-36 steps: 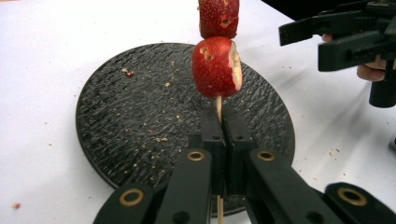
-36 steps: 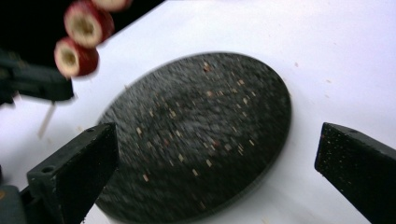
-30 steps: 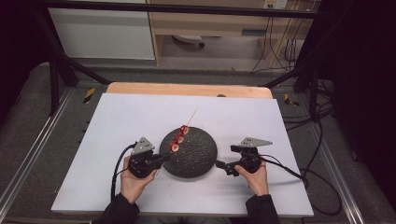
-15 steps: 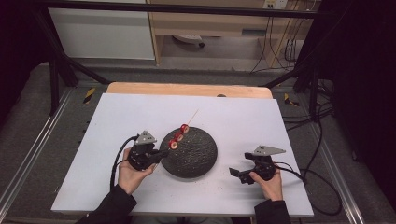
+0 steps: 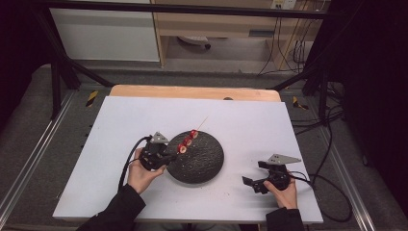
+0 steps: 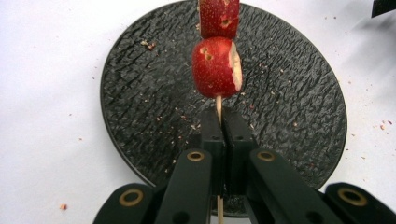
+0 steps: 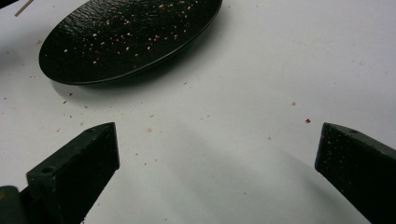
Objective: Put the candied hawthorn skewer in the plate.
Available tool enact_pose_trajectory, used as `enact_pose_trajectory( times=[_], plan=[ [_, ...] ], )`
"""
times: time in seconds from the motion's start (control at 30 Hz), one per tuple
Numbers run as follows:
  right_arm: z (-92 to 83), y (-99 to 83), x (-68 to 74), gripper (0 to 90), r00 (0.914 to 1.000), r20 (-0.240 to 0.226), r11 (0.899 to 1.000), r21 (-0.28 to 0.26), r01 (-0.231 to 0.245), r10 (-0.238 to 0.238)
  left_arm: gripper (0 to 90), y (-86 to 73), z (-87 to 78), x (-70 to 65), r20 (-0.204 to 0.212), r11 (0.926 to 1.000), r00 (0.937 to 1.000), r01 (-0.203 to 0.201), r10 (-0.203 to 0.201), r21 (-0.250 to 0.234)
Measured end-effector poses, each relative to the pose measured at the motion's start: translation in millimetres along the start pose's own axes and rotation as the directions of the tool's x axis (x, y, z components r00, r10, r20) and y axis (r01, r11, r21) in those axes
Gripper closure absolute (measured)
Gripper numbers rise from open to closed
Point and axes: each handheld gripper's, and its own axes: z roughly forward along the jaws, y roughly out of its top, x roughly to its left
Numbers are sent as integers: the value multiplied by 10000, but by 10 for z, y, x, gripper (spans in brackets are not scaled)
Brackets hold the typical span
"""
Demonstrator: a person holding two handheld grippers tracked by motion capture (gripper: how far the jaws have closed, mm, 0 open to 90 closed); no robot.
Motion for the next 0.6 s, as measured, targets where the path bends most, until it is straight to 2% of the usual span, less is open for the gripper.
enact_pose_trajectory(
  times=[0.3,0.6],
  plan=[
    [3,-12,3,5,9999,59,9998,149,127,-128,884,19,115,-39,-199,9971,9998,-79,95,762],
    [1,-17,4,5,9999,35,9998,177,102,-103,884,-9,289,-116,-275,9862,9990,-302,351,1630]
  ],
)
